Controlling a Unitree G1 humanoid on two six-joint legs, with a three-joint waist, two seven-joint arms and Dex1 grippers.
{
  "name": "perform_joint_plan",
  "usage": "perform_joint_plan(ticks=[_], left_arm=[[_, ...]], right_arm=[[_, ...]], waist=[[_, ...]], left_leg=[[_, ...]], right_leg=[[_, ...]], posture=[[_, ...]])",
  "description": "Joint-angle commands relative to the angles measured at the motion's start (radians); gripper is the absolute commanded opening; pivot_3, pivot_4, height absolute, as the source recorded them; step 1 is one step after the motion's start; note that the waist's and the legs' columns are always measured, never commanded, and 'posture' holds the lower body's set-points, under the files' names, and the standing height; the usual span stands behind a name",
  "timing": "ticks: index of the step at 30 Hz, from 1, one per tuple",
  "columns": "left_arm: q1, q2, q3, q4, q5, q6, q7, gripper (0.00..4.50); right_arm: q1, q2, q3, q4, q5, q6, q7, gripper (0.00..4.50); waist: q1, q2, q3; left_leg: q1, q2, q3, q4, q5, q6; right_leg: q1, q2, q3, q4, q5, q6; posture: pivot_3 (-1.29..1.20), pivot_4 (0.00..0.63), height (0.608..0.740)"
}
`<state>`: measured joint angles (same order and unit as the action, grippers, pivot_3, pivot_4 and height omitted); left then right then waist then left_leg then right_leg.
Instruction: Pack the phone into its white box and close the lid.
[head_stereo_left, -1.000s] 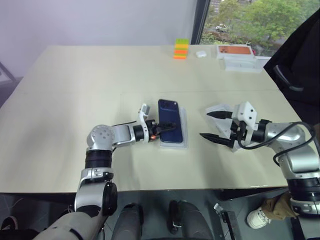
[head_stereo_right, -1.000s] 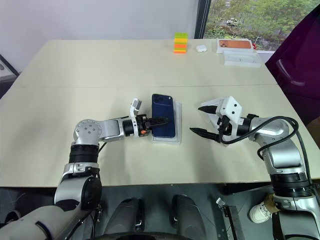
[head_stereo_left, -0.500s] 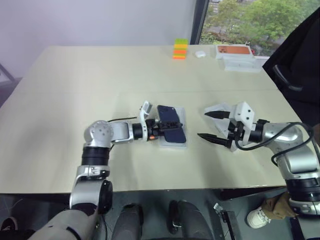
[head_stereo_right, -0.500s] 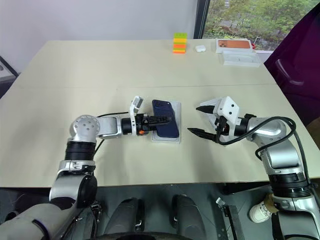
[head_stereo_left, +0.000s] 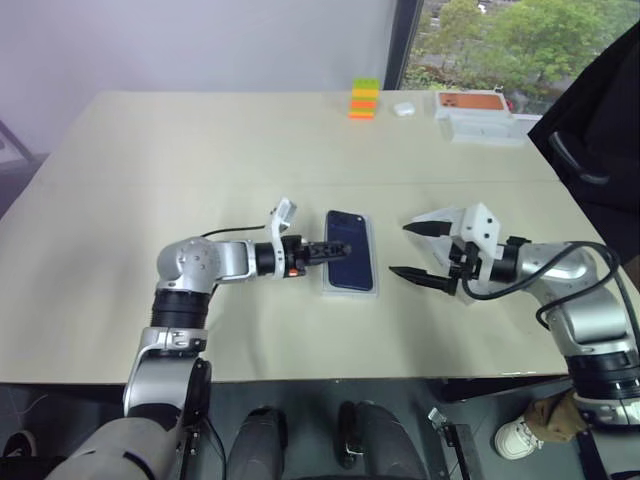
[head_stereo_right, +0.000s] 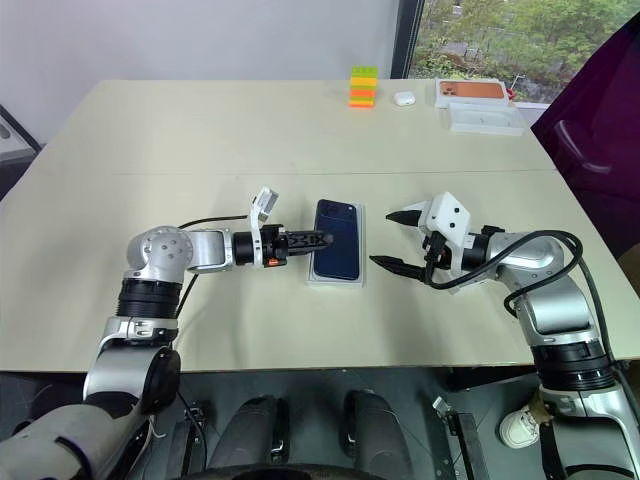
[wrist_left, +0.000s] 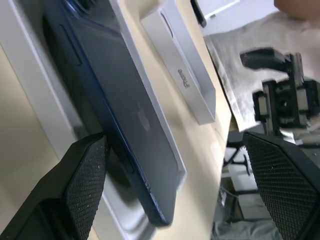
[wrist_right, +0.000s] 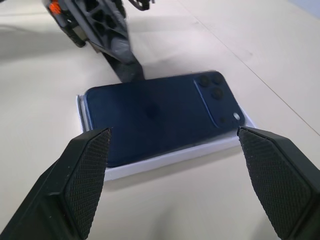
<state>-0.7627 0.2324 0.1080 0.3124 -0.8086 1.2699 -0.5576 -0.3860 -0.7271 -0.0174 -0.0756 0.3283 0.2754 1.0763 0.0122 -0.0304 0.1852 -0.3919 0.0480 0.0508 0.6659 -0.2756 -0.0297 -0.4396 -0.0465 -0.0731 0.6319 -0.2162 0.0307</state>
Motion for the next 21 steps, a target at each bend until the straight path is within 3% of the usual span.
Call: perform_joint_plan(ticks=[1,13,21], left_arm=[[-0.010,0.015,-0.017,-0.035,0.016,-0.015,-0.033,4.41],[0.056,0.116,0.006,-0.182,0.006,0.024,-0.056,4.41],[0.071,0.155,-0.003,-0.222,0.055,-0.144,-0.105,4.41]], right_arm=[[-0.022,-0.004,-0.015,-0.009,0.001,-0.027,-0.004,4.26],[-0.056,0.013,0.007,0.024,-0.004,-0.037,-0.013,4.26],[-0.100,0.052,0.025,0.055,-0.013,-0.033,-0.034,4.26]], waist=[[0.000,0.000,0.000],[-0.002,0.000,0.000],[-0.001,0.000,0.000]], left_leg=[[0.000,0.000,0.000,0.000,0.000,0.000],[0.000,0.001,0.000,0.000,0.000,0.000],[0.000,0.001,0.000,0.000,0.000,0.000]], right_leg=[[0.000,0.000,0.000,0.000,0.000,0.000],[0.000,0.000,0.000,0.000,0.000,0.000],[0.000,0.000,0.000,0.000,0.000,0.000]], posture=[[0.00,0.150,0.740],[0.00,0.150,0.740],[0.00,0.150,0.740]])
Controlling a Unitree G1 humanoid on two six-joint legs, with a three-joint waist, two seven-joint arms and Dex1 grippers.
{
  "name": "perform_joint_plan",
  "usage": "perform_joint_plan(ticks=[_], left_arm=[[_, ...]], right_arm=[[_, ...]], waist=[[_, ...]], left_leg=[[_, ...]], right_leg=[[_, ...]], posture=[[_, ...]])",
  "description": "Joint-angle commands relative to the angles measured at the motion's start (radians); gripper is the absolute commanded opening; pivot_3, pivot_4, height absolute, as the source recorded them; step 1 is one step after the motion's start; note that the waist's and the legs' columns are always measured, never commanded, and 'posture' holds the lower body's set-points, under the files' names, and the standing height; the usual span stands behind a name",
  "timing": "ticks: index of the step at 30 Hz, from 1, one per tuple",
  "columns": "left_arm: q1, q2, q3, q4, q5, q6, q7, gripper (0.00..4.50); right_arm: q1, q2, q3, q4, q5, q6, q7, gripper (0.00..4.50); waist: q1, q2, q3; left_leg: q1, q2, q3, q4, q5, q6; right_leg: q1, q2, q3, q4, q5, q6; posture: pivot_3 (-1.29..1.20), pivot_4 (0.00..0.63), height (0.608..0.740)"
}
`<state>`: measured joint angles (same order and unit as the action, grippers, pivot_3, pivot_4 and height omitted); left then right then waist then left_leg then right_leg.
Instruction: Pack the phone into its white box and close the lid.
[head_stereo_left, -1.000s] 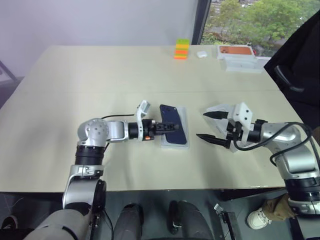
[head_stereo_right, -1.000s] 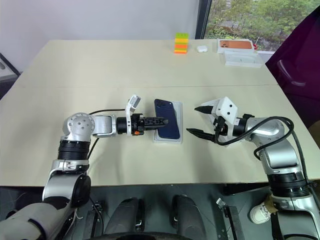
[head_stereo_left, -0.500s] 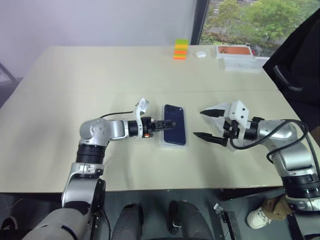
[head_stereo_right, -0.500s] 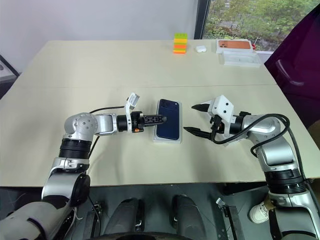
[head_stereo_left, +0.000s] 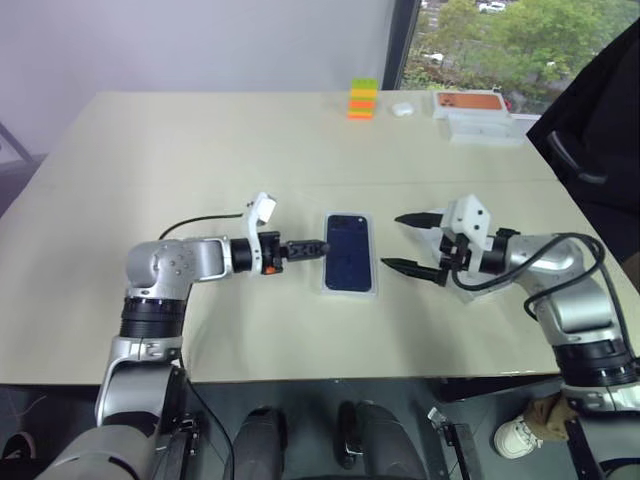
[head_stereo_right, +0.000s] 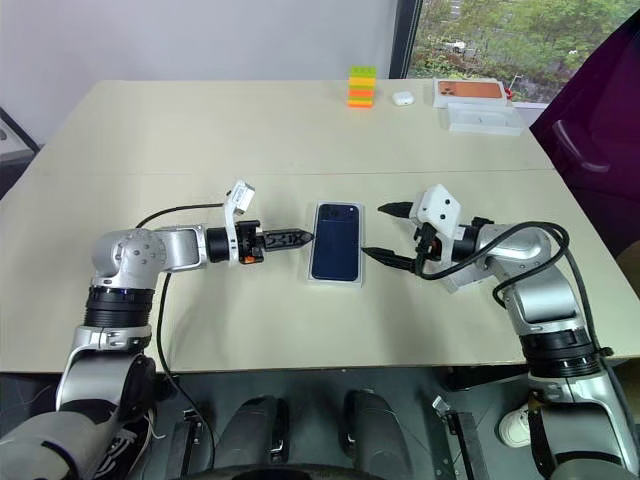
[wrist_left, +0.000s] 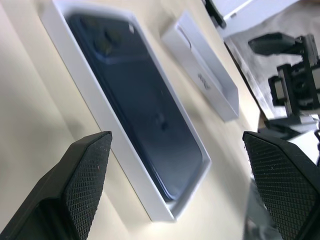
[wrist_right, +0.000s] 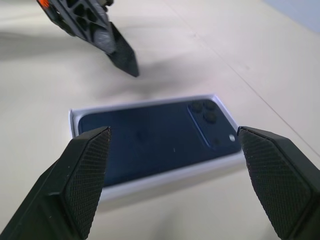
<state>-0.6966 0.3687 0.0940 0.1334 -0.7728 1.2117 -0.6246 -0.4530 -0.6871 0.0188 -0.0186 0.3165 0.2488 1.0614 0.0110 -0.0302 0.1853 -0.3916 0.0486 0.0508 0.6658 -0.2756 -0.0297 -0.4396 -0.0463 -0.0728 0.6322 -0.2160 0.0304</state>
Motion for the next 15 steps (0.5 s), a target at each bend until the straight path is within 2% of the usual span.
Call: perform_joint_plan(ticks=[1,8,10,11,13,15], left_arm=[[0.008,0.025,0.010,-0.043,0.031,-0.116,-0.045,4.41],[0.059,0.069,-0.026,-0.052,0.088,-0.227,-0.119,4.41],[0.072,0.052,-0.026,-0.059,0.096,-0.240,-0.103,3.88],[0.073,0.044,-0.004,-0.060,0.054,-0.202,-0.113,3.56],[0.073,0.030,0.014,-0.066,0.046,-0.205,-0.097,2.57],[0.073,0.023,0.021,-0.070,0.049,-0.209,-0.081,1.57]], right_arm=[[-0.040,0.018,-0.008,0.001,-0.002,-0.002,-0.027,4.26],[-0.036,0.087,0.030,-0.025,-0.028,0.000,-0.097,4.26],[-0.038,0.101,0.037,-0.023,-0.025,0.005,-0.104,4.26],[-0.046,0.112,0.034,-0.011,-0.026,0.012,-0.119,4.01],[-0.059,0.113,0.039,0.011,-0.048,-0.001,-0.132,3.34],[-0.060,0.106,0.042,0.018,-0.057,-0.012,-0.124,2.34]], waist=[[0.000,0.000,0.000],[-0.001,0.001,0.000],[0.001,0.001,0.000],[0.002,0.001,0.000],[0.002,0.001,0.000],[0.001,0.001,0.000]], left_leg=[[0.000,0.000,0.000,0.000,0.000,0.000],[0.000,0.000,0.000,0.000,0.000,0.000],[0.000,0.000,0.000,0.000,0.000,0.000],[0.000,0.000,0.000,0.000,0.000,0.000],[-0.001,0.000,0.000,0.001,0.000,0.000],[-0.001,0.000,0.001,0.001,0.000,0.000]], right_leg=[[0.000,0.000,0.000,0.000,0.000,0.000],[0.000,0.000,0.000,0.000,0.000,0.000],[0.000,0.000,0.000,0.000,0.000,0.000],[0.000,0.000,0.000,0.000,0.000,0.000],[0.000,-0.001,0.000,0.000,0.000,0.000],[0.000,-0.001,0.000,0.000,0.000,0.000]], posture=[[0.00,0.150,0.740],[0.00,0.150,0.740],[0.00,0.150,0.740],[0.00,0.150,0.740],[0.00,0.150,0.740],[0.00,0.150,0.740]])
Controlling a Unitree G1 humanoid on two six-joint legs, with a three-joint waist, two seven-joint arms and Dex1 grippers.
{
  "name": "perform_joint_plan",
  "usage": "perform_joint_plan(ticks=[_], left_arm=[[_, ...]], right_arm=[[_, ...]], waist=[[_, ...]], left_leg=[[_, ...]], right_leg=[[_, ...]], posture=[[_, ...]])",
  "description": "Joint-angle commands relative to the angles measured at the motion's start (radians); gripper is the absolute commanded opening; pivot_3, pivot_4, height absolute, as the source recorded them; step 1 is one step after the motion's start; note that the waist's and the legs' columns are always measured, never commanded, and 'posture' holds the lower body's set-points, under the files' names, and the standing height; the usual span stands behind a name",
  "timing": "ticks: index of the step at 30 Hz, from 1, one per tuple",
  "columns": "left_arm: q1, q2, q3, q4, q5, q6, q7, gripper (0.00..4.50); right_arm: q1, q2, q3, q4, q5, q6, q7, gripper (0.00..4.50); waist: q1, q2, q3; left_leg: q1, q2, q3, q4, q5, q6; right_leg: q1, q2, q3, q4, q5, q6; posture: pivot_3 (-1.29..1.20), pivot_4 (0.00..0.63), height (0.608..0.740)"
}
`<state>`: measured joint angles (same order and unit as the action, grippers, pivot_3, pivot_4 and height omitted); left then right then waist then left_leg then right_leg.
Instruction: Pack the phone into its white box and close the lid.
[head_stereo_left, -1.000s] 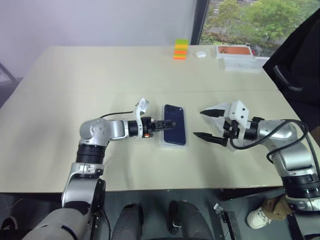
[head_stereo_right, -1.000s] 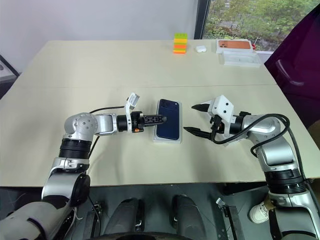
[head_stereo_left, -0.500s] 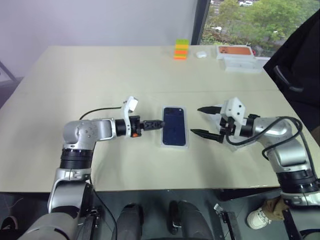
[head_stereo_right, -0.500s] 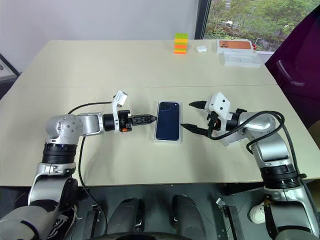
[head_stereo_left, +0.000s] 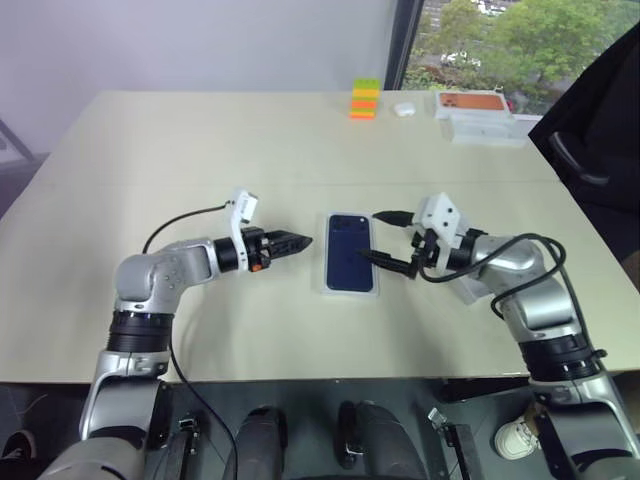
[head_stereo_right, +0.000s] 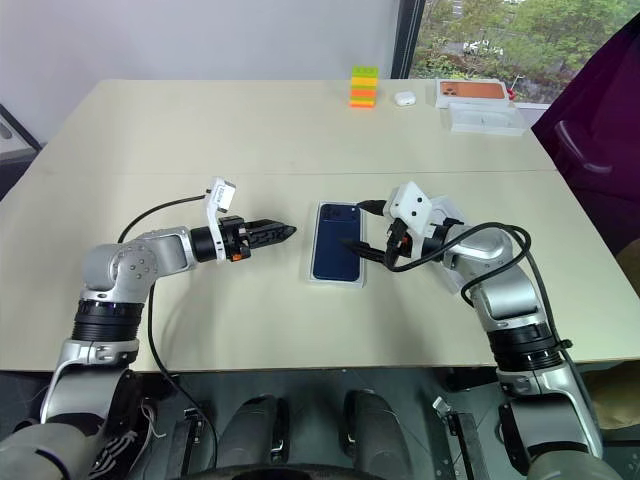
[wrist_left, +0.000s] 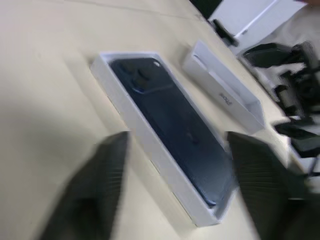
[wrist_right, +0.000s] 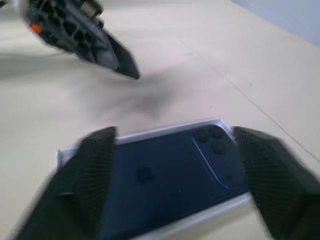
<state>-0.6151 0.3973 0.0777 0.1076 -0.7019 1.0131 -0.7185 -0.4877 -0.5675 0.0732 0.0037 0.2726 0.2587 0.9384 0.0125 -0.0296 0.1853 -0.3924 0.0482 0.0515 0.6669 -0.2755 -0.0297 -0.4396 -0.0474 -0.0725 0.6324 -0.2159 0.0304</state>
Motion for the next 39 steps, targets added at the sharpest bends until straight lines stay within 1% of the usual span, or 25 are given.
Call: perform_joint_plan(ticks=[1,2,3,4,5,8,10,13,18,23,26,29,32,39], left_arm=[[-0.008,-0.008,0.041,-0.046,-0.025,-0.004,0.015,1.03],[-0.006,-0.007,0.040,-0.044,-0.030,0.007,0.009,0.63],[-0.001,0.001,0.031,-0.048,-0.030,0.013,-0.004,0.04],[0.008,0.009,0.013,-0.055,-0.016,0.008,-0.010,0.00],[0.014,0.015,0.000,-0.061,-0.006,0.005,-0.014,0.00],[0.013,-0.015,-0.004,-0.044,0.004,0.010,0.026,0.00],[0.008,-0.028,-0.020,-0.030,0.040,-0.009,0.060,0.00],[-0.014,-0.042,-0.051,0.011,0.104,-0.046,0.098,0.00],[-0.014,0.002,-0.166,0.080,0.229,-0.126,0.052,0.00],[-0.027,-0.025,-0.207,0.101,0.245,-0.115,0.007,0.00],[-0.044,-0.073,-0.244,0.123,0.258,-0.126,-0.013,0.00],[-0.037,-0.108,-0.269,0.089,0.251,-0.108,-0.036,0.00],[-0.022,-0.110,-0.277,0.055,0.250,-0.091,-0.046,0.00],[0.013,-0.080,-0.276,-0.039,0.241,-0.057,-0.064,0.00]], right_arm=[[-0.024,-0.018,-0.012,-0.001,-0.015,-0.024,0.004,1.81],[-0.025,-0.022,-0.011,0.008,-0.024,-0.033,0.007,1.38],[-0.027,-0.025,-0.009,0.017,-0.035,-0.044,0.007,0.77],[-0.030,-0.030,-0.003,0.032,-0.055,-0.058,0.005,0.26],[-0.031,-0.033,0.002,0.043,-0.069,-0.069,0.004,0.02],[-0.041,-0.026,0.014,0.085,-0.115,-0.088,-0.025,0.02],[-0.049,-0.020,0.019,0.101,-0.139,-0.081,-0.050,0.02],[-0.040,-0.059,0.096,0.157,-0.282,-0.170,-0.080,0.02],[-0.030,-0.055,0.128,0.179,-0.331,-0.202,-0.090,0.02],[-0.026,-0.048,0.135,0.176,-0.339,-0.204,-0.086,0.02],[-0.008,-0.060,0.138,0.151,-0.322,-0.196,-0.050,0.02],[0.023,-0.086,0.124,0.131,-0.314,-0.190,-0.024,0.02],[0.044,-0.106,0.108,0.108,-0.308,-0.178,-0.020,0.02],[0.135,-0.165,0.063,0.015,-0.265,-0.147,0.021,0.02]], waist=[[-0.001,0.000,0.000],[-0.001,0.000,0.000],[-0.002,0.000,0.000],[-0.002,0.000,0.000],[-0.003,0.000,0.000],[-0.004,0.000,0.000],[-0.003,0.000,0.000],[-0.003,0.000,0.000],[-0.005,0.000,0.000],[-0.001,0.000,0.000],[0.001,0.000,0.000],[0.002,0.000,0.000],[0.000,0.000,0.000],[-0.001,0.000,0.000]], left_leg=[[0.000,0.000,0.000,0.000,0.000,0.000],[0.000,0.000,0.000,0.000,0.000,0.000],[0.000,0.000,0.000,0.000,0.000,0.000],[0.001,0.000,0.000,0.000,0.000,0.000],[0.001,0.000,0.000,0.000,0.000,0.000],[0.001,0.001,0.000,-0.001,0.000,0.000],[0.001,0.001,0.000,0.000,0.000,0.000],[0.001,0.000,0.000,0.000,0.000,0.000],[0.001,0.001,0.000,-0.001,0.000,0.000],[0.001,0.001,0.000,0.000,0.000,0.000],[0.001,0.000,0.000,0.000,0.000,0.000],[0.001,0.000,0.000,0.000,0.000,0.000],[0.001,0.000,0.000,0.000,0.000,0.000],[0.001,0.000,-0.001,0.000,0.000,0.000]], right_leg=[[0.000,0.000,0.000,0.000,0.000,0.000],[0.000,0.000,0.000,0.000,0.000,0.000],[0.000,0.000,0.000,0.000,0.000,0.000],[0.000,0.001,0.000,0.000,0.000,0.000],[0.000,0.001,0.000,0.000,0.000,0.000],[0.000,0.001,0.001,0.001,0.000,0.000],[0.000,0.001,0.001,0.001,0.000,0.000],[0.000,0.001,0.001,0.001,0.000,0.000],[-0.001,0.001,0.001,0.001,0.000,0.000],[0.000,0.001,0.001,0.001,0.000,0.000],[0.000,0.001,0.001,0.001,0.000,0.000],[0.001,0.000,0.000,0.000,0.000,0.000],[0.001,0.000,0.000,0.000,0.000,0.000],[0.001,0.001,0.000,0.000,0.000,0.000]], posture=[[0.00,0.150,0.740],[0.00,0.150,0.740],[0.00,0.150,0.740],[0.00,0.150,0.740],[0.00,0.150,0.740],[0.00,0.150,0.740],[0.00,0.150,0.740],[0.00,0.150,0.740],[0.00,0.150,0.740],[0.00,0.150,0.740],[0.00,0.150,0.740],[0.00,0.150,0.740],[0.00,0.150,0.740],[0.00,0.150,0.740]])
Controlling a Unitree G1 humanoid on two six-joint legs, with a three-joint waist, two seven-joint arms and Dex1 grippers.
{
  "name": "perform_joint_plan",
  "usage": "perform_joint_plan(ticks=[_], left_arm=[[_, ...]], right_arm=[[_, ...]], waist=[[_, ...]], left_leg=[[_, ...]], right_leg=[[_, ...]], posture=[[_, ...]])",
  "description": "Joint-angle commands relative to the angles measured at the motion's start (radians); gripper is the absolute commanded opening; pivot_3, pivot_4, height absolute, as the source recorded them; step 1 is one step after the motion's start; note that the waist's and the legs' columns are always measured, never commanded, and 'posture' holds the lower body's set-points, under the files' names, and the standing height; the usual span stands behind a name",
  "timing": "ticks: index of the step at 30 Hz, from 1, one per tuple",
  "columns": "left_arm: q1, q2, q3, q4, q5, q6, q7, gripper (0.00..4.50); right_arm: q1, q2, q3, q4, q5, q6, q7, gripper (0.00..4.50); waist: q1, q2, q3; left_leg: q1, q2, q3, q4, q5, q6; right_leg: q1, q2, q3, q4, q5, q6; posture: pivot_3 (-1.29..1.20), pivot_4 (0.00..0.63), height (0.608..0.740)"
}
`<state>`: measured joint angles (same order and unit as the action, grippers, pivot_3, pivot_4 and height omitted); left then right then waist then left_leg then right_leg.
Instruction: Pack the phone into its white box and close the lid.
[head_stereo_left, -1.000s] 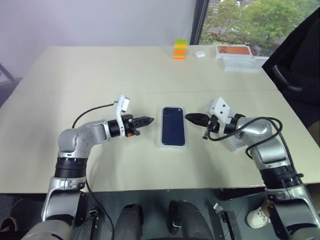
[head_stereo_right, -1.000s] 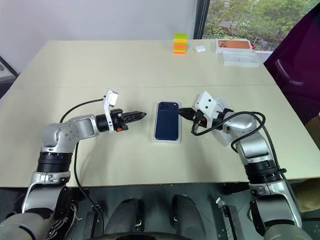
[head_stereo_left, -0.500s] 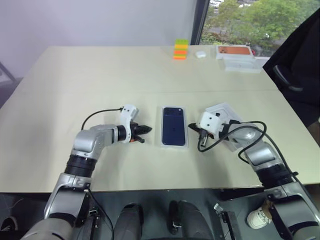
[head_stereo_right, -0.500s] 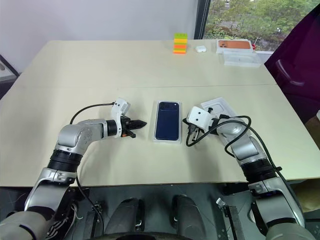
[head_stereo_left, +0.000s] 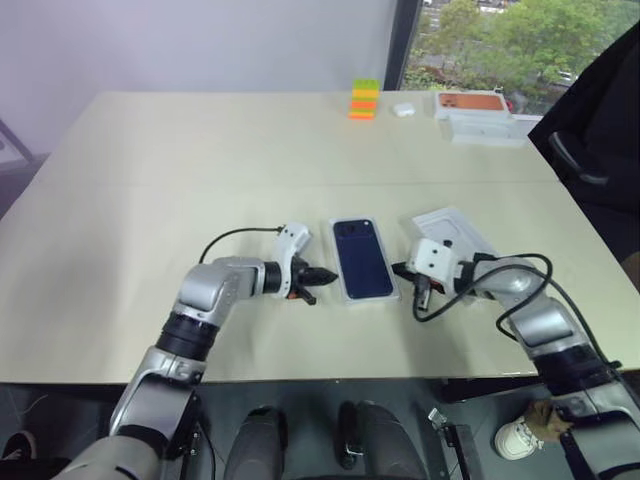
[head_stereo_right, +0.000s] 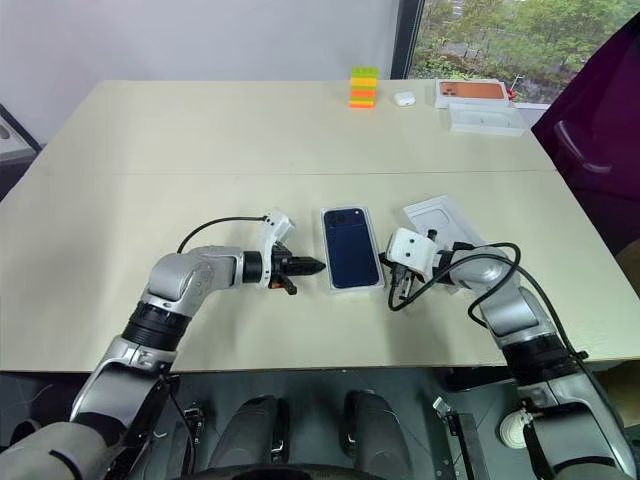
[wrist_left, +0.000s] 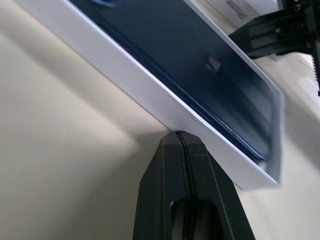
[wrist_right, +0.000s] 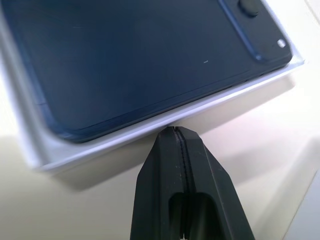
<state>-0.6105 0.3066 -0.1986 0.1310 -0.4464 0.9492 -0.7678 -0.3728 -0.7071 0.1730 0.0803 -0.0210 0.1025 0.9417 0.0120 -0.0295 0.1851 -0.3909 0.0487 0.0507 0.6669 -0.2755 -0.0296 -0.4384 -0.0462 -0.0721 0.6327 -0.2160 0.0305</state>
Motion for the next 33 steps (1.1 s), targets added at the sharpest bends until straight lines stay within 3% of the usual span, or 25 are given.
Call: perform_joint_plan(ticks=[1,33], left_arm=[[0.016,0.015,0.002,-0.081,-0.019,0.018,-0.015,0.00],[0.170,0.005,-0.017,-0.352,-0.070,0.154,0.031,0.00]], right_arm=[[0.036,-0.033,-0.039,-0.079,0.035,0.014,0.025,0.02],[0.186,-0.054,-0.030,-0.299,0.078,0.069,0.066,0.02]], waist=[[0.000,0.000,0.000],[0.000,0.000,0.000]], left_leg=[[0.000,0.000,0.000,0.000,0.000,0.000],[0.000,0.000,0.000,0.000,0.000,0.000]], right_leg=[[0.000,0.000,0.000,0.000,0.000,0.000],[0.000,0.000,0.000,0.000,-0.001,0.001]], posture=[[0.00,0.150,0.740],[0.00,0.150,0.740]])
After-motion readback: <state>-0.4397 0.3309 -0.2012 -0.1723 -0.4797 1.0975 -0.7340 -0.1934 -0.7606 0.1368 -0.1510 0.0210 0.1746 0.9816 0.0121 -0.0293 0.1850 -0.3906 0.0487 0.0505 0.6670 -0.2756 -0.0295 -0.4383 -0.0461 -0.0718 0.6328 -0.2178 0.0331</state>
